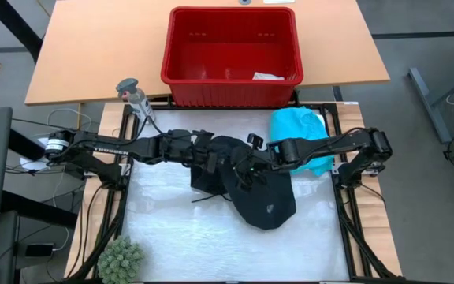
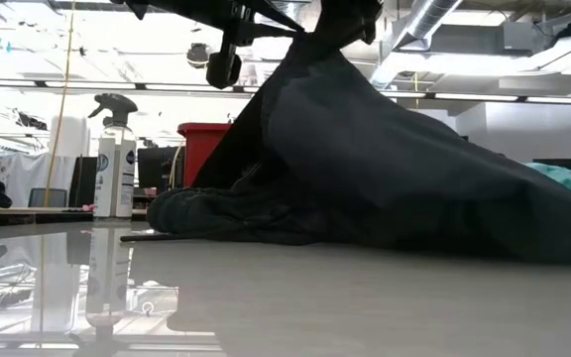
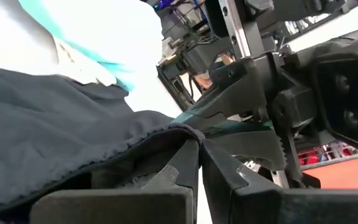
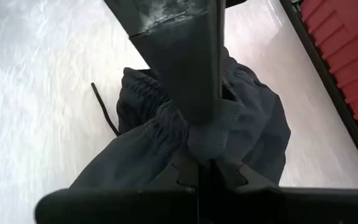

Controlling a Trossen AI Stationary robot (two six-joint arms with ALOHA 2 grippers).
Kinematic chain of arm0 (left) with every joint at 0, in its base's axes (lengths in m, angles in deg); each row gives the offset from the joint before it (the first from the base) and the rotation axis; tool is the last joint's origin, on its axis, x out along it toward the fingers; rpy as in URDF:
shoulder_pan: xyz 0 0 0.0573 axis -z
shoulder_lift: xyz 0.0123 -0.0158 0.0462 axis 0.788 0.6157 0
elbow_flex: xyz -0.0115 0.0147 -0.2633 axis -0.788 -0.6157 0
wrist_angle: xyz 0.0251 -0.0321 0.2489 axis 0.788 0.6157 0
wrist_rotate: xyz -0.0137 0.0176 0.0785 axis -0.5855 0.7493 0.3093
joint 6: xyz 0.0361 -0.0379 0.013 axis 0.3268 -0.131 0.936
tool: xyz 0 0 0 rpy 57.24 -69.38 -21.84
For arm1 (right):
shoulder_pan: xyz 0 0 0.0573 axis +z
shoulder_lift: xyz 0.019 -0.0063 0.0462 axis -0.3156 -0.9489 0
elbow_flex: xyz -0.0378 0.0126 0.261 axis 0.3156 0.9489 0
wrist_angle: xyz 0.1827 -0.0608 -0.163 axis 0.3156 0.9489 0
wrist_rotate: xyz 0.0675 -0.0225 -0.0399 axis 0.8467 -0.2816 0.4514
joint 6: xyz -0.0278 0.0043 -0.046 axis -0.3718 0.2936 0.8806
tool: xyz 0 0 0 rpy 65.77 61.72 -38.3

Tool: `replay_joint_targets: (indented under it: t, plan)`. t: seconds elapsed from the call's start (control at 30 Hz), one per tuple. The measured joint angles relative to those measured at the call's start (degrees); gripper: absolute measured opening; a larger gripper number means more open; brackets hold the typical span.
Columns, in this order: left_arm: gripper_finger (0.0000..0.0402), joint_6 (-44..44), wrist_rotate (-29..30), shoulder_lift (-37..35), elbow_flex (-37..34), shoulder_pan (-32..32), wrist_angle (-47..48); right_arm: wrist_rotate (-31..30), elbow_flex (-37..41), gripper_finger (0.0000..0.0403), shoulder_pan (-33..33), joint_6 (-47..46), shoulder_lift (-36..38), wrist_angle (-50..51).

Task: Fold Laundry from Bin
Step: Fold the black shorts

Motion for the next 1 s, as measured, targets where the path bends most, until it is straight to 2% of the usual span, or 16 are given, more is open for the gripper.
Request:
replay_joint_targets:
  t: [0.13, 0.27, 0.37, 0.53, 0.6, 0.67, 0.73, 0.83, 1.0]
  plan:
    - [0.0003, 5.60, -0.30, 0.00, 0.00, -0.04, 0.45, 0.00, 0.00, 0.0032, -0.02, 0.16, 0.00, 0.55]
    - [0.0020, 14.27, 0.29, -0.81, 0.07, -0.65, 5.00, -0.64, 0.02, 0.0032, 0.33, 0.17, 0.34, 2.27]
    - [0.0047, 20.26, 0.36, -1.89, 0.07, -1.77, 11.22, -2.35, 0.02, 0.0032, 0.66, -0.02, 1.02, 4.51]
    - [0.0106, 30.86, -3.09, -5.80, 0.09, -2.92, 24.29, -4.31, 0.02, 0.0032, 0.63, -1.73, 2.51, 8.23]
    - [0.0127, 34.25, -1.22, -6.75, -0.25, -1.98, 30.45, -4.65, 0.02, 0.0032, 0.52, -1.73, 3.06, 8.23]
    - [0.0146, 34.75, 1.72, -6.78, -1.91, -0.52, 33.82, -4.86, 0.02, 0.0032, 0.31, -1.66, 3.90, 8.04]
    - [0.0162, 32.85, 2.35, -6.68, -4.91, 1.01, 33.28, -5.08, 0.02, 0.0032, 0.07, -1.53, 4.23, 7.47]
    - [0.0182, 29.14, 3.28, -6.41, -9.85, 3.16, 28.61, -5.92, 0.02, 0.0032, -0.21, -0.55, 4.83, 7.37]
    - [0.0194, 27.38, 8.99, -6.35, -16.32, 4.95, 22.29, -6.12, 0.02, 0.0032, -0.28, 0.22, 5.46, 6.90]
